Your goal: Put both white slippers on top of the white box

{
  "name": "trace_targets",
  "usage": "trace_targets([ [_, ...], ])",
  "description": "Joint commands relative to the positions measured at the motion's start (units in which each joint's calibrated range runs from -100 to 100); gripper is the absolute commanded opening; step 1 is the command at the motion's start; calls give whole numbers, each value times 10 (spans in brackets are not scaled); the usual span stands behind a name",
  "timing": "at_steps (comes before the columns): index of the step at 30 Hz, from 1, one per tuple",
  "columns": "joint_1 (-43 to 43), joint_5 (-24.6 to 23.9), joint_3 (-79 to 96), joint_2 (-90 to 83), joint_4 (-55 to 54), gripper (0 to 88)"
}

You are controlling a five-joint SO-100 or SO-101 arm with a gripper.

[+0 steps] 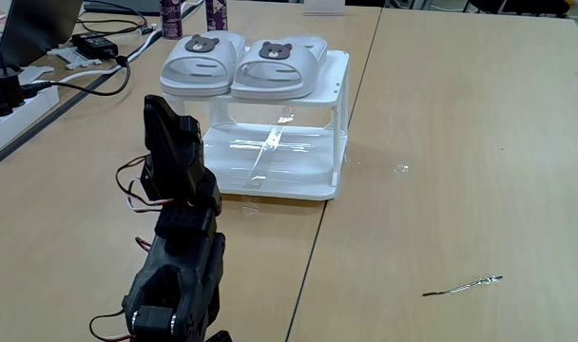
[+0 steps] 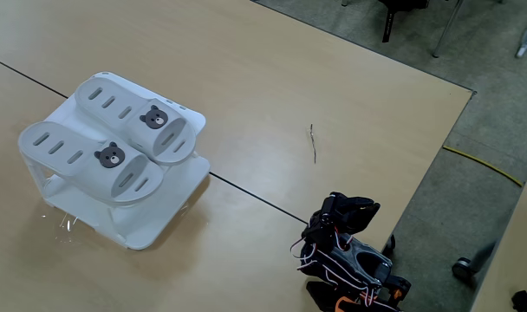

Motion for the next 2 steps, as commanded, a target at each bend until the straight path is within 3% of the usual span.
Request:
trace_targets([
  [1,2,4,1,-1,-1,7],
  [2,2,4,1,-1,-1,7],
])
